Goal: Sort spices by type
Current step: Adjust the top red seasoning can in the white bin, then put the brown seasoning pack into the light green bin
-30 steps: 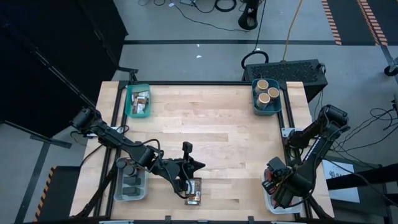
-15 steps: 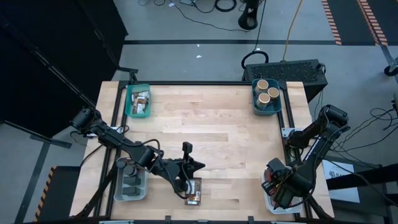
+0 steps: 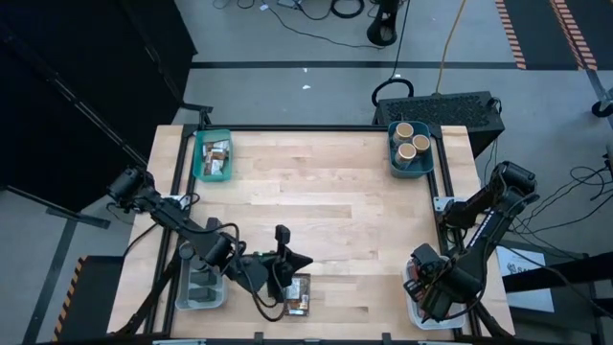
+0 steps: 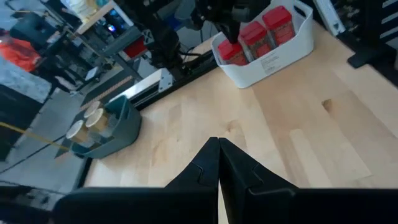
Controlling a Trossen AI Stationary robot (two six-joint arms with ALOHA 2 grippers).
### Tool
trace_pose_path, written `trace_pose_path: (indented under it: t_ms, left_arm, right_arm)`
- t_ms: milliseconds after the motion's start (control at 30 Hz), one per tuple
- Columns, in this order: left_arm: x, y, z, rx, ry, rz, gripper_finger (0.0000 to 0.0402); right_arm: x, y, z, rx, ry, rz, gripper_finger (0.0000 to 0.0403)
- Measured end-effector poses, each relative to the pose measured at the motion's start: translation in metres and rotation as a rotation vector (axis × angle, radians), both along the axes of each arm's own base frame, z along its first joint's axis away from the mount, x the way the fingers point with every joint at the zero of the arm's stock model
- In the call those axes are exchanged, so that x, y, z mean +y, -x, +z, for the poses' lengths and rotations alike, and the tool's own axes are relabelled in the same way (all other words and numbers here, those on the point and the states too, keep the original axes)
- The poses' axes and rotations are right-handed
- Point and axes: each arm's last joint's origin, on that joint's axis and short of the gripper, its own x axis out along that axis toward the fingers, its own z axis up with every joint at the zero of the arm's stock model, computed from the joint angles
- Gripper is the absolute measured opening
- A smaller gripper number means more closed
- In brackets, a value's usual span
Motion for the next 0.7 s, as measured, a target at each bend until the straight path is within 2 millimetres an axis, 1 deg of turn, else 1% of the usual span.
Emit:
trace_pose_path:
  t_ms: [100, 267, 333, 400, 500, 567, 700]
  left_arm:
    - [-0.005, 0.004, 0.004, 0.004, -0.032, 0.026, 0.0006]
    - [-0.018, 0.012, 0.015, 0.004, -0.066, 0.034, 0.0006]
    - [-0.024, 0.016, 0.017, -0.001, -0.082, 0.035, 0.0006]
    - [-0.030, 0.021, 0.018, -0.011, -0.116, 0.034, 0.0006]
    - [-0.039, 0.029, 0.019, -0.026, -0.165, 0.048, 0.0006]
    - [-0.045, 0.035, 0.020, -0.038, -0.193, 0.059, 0.0006]
    - [-0.058, 0.048, 0.021, -0.063, -0.223, 0.079, 0.0006]
  right_arm:
    - [-0.001, 0.001, 0.002, -0.002, -0.001, -0.001, 0.0000]
    - [-0.002, 0.001, 0.013, -0.010, 0.032, 0.012, 0.0000]
    - [0.001, -0.003, 0.021, -0.118, 0.063, 0.115, 0.0000]
    - [0.007, -0.010, 0.030, -0.287, 0.109, 0.260, 0.0000]
    - [0.017, -0.020, 0.040, -0.588, 0.256, 0.453, 0.0000]
    - [0.025, -0.024, 0.045, -0.737, 0.337, 0.533, 0.0000]
    - [0.032, -0.033, 0.050, -0.830, 0.390, 0.642, 0.0000]
